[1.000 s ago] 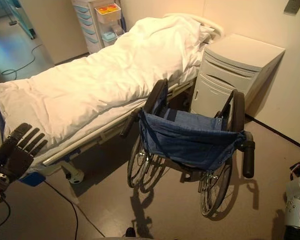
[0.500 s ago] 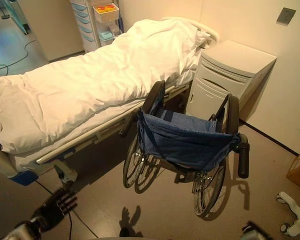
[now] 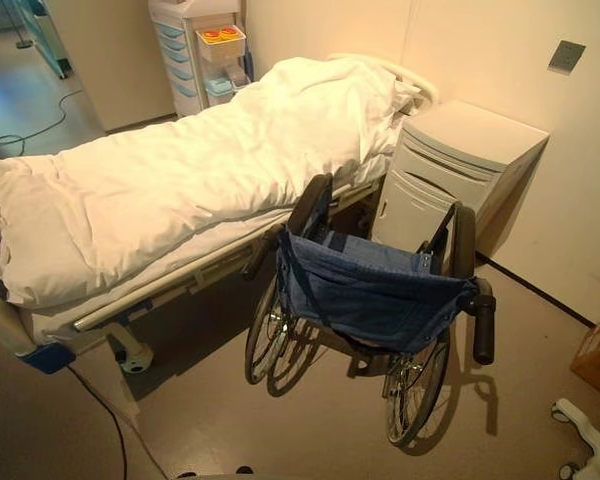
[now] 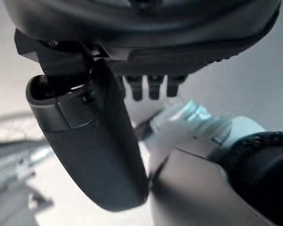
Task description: Push the wheelchair next to the bed
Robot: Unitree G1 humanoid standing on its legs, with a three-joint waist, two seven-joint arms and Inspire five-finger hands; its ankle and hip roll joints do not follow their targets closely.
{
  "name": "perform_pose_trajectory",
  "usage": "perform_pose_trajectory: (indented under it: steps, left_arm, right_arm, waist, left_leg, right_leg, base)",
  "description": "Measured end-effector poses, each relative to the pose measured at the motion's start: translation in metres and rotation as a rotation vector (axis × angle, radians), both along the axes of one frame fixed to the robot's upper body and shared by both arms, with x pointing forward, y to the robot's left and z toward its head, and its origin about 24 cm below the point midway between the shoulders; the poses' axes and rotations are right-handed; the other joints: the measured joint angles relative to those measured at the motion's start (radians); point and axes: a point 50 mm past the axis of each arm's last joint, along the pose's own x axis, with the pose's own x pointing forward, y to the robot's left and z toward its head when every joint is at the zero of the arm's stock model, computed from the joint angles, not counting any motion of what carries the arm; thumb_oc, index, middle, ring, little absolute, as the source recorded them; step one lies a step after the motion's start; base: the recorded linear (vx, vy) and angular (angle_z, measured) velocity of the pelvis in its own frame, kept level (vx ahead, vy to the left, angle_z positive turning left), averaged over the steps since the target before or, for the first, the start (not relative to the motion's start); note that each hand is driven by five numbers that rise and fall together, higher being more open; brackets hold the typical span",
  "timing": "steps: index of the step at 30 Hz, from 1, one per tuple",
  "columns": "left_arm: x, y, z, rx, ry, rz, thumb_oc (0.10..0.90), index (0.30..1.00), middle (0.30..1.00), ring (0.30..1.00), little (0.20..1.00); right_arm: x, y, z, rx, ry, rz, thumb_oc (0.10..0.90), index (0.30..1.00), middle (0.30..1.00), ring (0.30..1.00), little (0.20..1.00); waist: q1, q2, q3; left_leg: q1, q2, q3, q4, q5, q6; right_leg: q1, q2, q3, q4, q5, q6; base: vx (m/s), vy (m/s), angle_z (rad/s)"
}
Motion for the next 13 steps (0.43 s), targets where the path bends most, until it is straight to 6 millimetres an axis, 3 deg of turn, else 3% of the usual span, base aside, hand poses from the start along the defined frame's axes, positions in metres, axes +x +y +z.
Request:
perform_pose_trajectory:
  steps: [13]
  left_arm:
    - [0.0001, -0.0023, -0.001, 0.054, 0.046, -0.067, 0.8, 0.9, 0.9, 0.9, 0.9]
  right_arm:
    - [0.0049, 0.0013, -0.0006, 0.033, -0.058, 0.2, 0.8, 0.9, 0.9, 0.9, 0.9]
  waist:
    - [0.002, -0.016, -0.012]
  left_leg:
    - [-0.001, 0.001, 0.0, 0.0, 0.0, 0.0]
  right_leg:
    - [0.0, 0.001, -0.001, 0.0, 0.0, 0.0]
  base:
    - [0.0, 0.0, 0.0]
